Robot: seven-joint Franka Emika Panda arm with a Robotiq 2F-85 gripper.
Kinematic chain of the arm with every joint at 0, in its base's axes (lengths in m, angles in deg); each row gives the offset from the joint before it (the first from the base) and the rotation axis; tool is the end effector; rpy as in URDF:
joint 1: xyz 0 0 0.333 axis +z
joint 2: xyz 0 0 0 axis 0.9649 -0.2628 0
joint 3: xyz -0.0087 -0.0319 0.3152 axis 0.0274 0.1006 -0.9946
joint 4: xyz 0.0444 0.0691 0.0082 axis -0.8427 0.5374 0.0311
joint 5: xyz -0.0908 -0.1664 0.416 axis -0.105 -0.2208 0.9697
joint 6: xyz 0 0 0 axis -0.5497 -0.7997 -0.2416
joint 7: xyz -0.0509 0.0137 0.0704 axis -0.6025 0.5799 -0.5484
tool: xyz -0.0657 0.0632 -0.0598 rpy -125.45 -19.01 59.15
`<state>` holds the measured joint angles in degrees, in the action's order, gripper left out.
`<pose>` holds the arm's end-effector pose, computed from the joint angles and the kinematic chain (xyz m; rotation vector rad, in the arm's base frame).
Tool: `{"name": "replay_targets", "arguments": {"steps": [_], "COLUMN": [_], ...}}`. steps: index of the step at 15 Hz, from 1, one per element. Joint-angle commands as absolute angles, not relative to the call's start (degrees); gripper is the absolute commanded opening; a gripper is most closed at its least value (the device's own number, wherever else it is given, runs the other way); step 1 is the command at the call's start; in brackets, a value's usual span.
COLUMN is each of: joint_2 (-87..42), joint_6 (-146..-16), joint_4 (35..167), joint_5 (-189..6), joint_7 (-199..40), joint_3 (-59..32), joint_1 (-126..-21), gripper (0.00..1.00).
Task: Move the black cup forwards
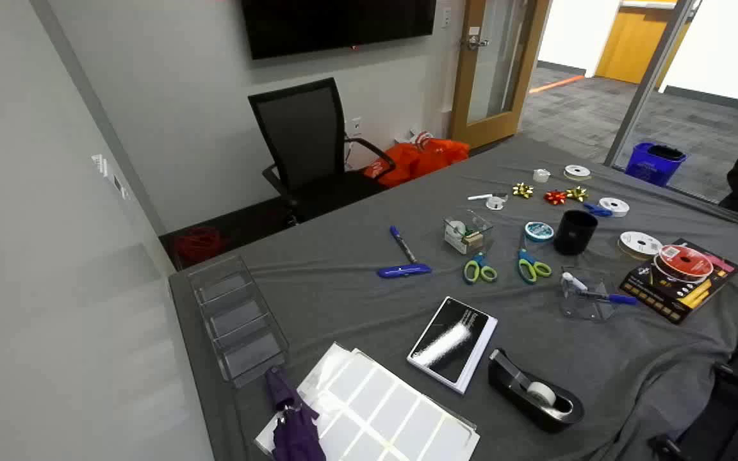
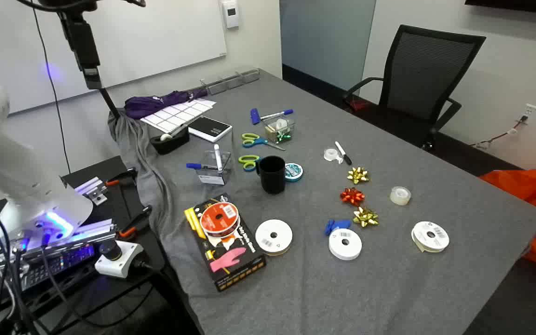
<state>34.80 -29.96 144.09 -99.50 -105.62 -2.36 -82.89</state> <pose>0.3373 -0.1812 0.5344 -3.0673 -0.0841 0.3274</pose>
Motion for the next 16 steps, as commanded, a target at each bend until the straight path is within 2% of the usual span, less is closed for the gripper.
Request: {"name": "replay_targets", "arguments": {"steps": [1, 11, 16], "joint_2": [34.88, 34.88, 31.86], "joint_6": [-29.78, -29.78, -40.5], "joint_4": [143.97, 143.97, 146.34], "joint_5": [-99.75, -99.75, -94.95], "joint_7": [-105.23, -105.23, -96.16], "joint_3": [-1.85, -1.85, -2.41], "joint_1": [-82.14, -82.14, -82.92], "gripper": [1.0, 1.0, 1.0]}}
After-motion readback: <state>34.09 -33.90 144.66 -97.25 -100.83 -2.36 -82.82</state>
